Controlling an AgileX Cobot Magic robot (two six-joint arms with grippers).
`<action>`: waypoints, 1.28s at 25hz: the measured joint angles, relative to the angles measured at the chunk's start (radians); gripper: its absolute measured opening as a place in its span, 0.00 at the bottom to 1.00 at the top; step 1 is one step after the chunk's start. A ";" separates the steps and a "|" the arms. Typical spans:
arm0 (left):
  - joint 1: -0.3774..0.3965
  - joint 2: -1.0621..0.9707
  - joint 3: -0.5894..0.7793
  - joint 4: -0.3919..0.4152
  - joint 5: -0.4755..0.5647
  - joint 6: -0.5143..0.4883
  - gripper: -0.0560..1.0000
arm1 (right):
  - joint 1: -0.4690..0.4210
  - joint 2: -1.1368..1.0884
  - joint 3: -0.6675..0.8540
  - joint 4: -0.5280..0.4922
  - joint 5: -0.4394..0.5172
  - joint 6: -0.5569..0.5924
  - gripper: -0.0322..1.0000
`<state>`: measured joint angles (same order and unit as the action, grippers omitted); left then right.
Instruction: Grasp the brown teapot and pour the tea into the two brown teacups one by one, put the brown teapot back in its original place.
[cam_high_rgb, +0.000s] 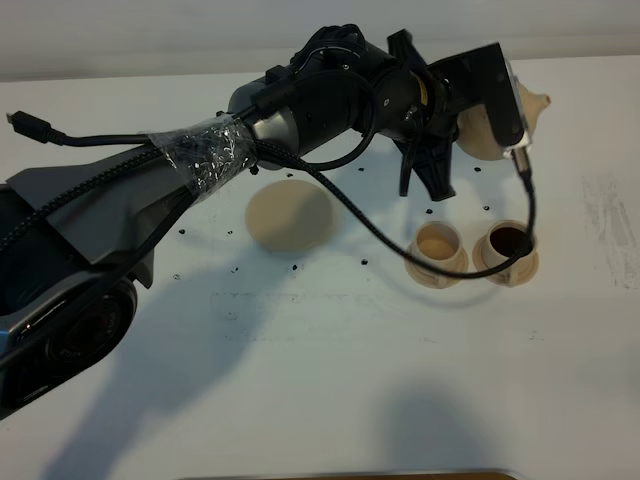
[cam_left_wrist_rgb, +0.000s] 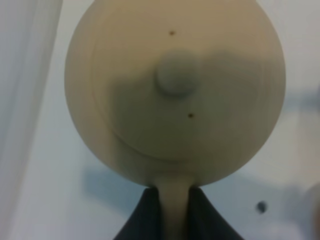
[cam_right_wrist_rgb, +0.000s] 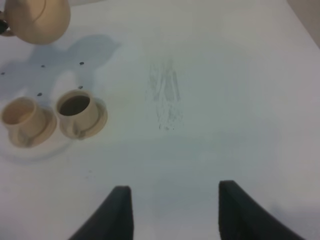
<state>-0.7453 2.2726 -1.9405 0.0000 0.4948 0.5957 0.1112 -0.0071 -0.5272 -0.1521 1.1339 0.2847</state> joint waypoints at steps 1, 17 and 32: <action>0.000 0.000 0.000 0.000 0.010 -0.035 0.13 | 0.000 0.000 0.000 0.000 0.000 0.000 0.43; 0.002 0.000 -0.007 -0.078 0.132 -0.311 0.13 | 0.000 0.000 0.000 0.000 0.000 0.000 0.43; -0.011 0.062 -0.058 -0.108 0.147 -0.324 0.13 | 0.000 0.000 0.000 0.000 0.000 0.000 0.43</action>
<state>-0.7561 2.3343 -1.9985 -0.1079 0.6418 0.2716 0.1112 -0.0071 -0.5272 -0.1521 1.1339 0.2847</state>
